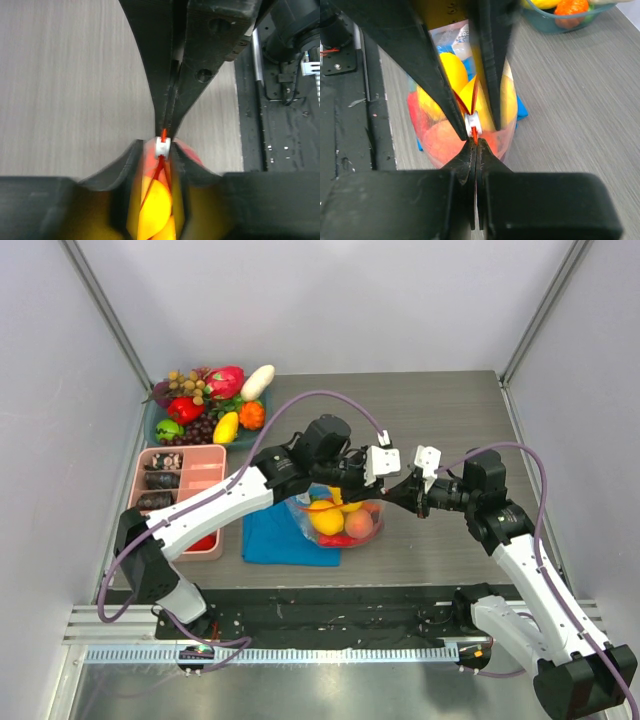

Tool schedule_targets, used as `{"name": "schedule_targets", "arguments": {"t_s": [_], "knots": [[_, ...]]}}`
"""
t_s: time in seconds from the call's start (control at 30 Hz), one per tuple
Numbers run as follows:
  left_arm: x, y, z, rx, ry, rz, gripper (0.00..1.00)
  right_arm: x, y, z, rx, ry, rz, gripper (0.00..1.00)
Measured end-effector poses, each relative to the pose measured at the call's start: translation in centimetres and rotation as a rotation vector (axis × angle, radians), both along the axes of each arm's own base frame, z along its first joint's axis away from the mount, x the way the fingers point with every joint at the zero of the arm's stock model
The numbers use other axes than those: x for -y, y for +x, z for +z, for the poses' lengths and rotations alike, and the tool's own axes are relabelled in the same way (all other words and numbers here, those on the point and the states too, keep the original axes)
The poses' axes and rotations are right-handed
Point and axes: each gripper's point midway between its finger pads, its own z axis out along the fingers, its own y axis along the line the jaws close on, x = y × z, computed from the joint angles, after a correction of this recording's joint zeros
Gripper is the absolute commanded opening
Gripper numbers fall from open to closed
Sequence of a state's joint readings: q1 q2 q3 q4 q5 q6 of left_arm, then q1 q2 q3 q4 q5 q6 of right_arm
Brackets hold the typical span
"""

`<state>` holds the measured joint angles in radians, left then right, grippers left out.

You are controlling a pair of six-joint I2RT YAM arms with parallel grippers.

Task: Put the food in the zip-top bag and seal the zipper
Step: Zip the zipper food storage bag at the center of the board.

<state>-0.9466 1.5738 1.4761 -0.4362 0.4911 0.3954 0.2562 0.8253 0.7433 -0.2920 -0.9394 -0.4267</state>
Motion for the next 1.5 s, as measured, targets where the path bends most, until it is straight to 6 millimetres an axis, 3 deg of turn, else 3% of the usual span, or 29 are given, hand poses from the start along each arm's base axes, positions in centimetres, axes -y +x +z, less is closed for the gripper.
{"name": "schedule_targets", "arguments": {"t_s": [0.07, 0.17, 0.43, 1.5], "knots": [[0.1, -0.1, -0.3, -0.015, 0.003, -0.001, 0.10, 0.1, 0.1, 0.0, 0.000, -0.003, -0.008, 0.01], [0.1, -0.2, -0.4, -0.024, 0.005, 0.002, 0.05, 0.1, 0.2, -0.1, 0.001, -0.005, -0.014, 0.01], [-1.3, 0.1, -0.7, -0.037, 0.014, 0.021, 0.08, 0.0, 0.1, -0.1, -0.008, -0.004, -0.015, 0.01], [-16.9, 3.0, -4.3, -0.103, 0.193, 0.259, 0.09, 0.8, 1.6, -0.3, -0.003, -0.031, -0.120, 0.01]]}}
